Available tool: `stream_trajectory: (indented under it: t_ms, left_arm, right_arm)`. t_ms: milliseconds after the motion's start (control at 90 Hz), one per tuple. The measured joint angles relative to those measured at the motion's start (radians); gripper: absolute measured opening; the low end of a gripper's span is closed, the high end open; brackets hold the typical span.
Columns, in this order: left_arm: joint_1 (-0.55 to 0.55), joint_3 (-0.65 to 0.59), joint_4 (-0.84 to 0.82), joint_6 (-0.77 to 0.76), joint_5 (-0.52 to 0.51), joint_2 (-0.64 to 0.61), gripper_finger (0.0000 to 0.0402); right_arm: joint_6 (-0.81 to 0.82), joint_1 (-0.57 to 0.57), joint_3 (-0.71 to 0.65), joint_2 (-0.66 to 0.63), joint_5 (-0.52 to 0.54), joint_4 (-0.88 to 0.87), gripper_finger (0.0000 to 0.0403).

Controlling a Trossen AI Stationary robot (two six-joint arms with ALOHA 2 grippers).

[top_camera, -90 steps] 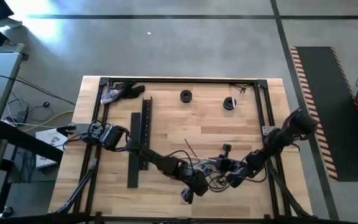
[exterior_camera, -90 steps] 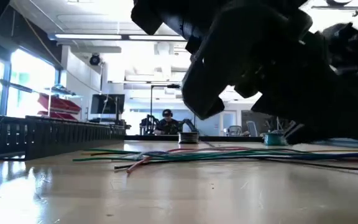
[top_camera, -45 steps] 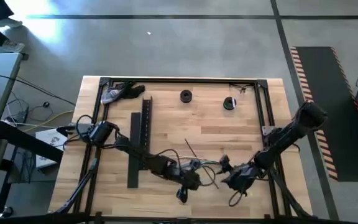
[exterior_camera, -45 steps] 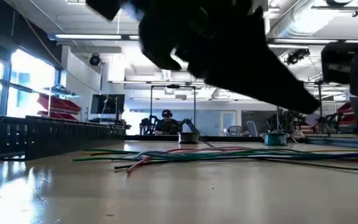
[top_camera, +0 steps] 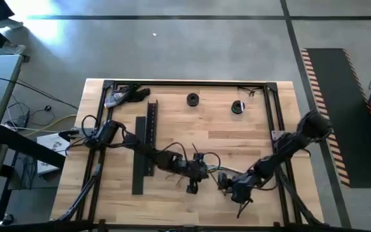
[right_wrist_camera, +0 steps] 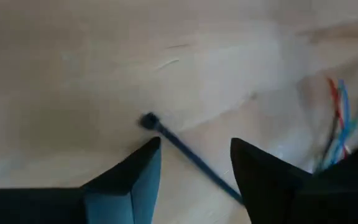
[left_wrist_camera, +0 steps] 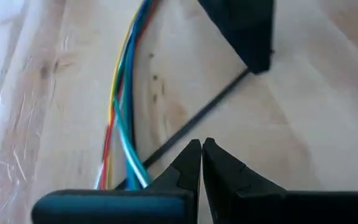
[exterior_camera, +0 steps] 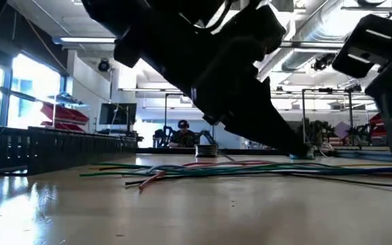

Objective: Ziptie cables
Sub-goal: Wrap the black zip tie on the cable

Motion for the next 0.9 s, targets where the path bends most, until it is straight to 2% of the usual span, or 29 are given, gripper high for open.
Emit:
stream_trajectory:
  t_ms: [156, 322, 389, 644, 800, 900]
  left_arm:
    - [-0.008, 0.0, -0.002, 0.003, 0.019, 0.0, 0.0]
    - [-0.033, 0.0, 0.004, 0.042, 0.007, 0.0, 0.0]
    - [-0.043, 0.0, 0.001, 0.042, -0.008, 0.0, 0.0]
    - [-0.064, 0.0, -0.001, 0.034, -0.058, 0.0, 0.0]
    - [-0.064, 0.0, -0.001, 0.034, -0.068, 0.0, 0.0]
    - [-0.066, 0.0, 0.001, 0.042, -0.068, 0.0, 0.0]
  right_arm:
    - [-0.086, -0.02, 0.044, 0.046, -0.031, -0.035, 0.0137]
    - [-0.088, -0.071, 0.077, 0.084, -0.187, -0.062, 0.0094]
    - [-0.092, -0.081, 0.088, 0.096, -0.205, -0.072, 0.0077]
    - [-0.091, -0.086, 0.091, 0.103, -0.214, -0.07, 0.0006]
    - [-0.021, -0.072, 0.089, 0.1, -0.179, -0.033, 0.0001]
    - [0.053, -0.047, 0.087, 0.09, -0.102, 0.001, 0.0]
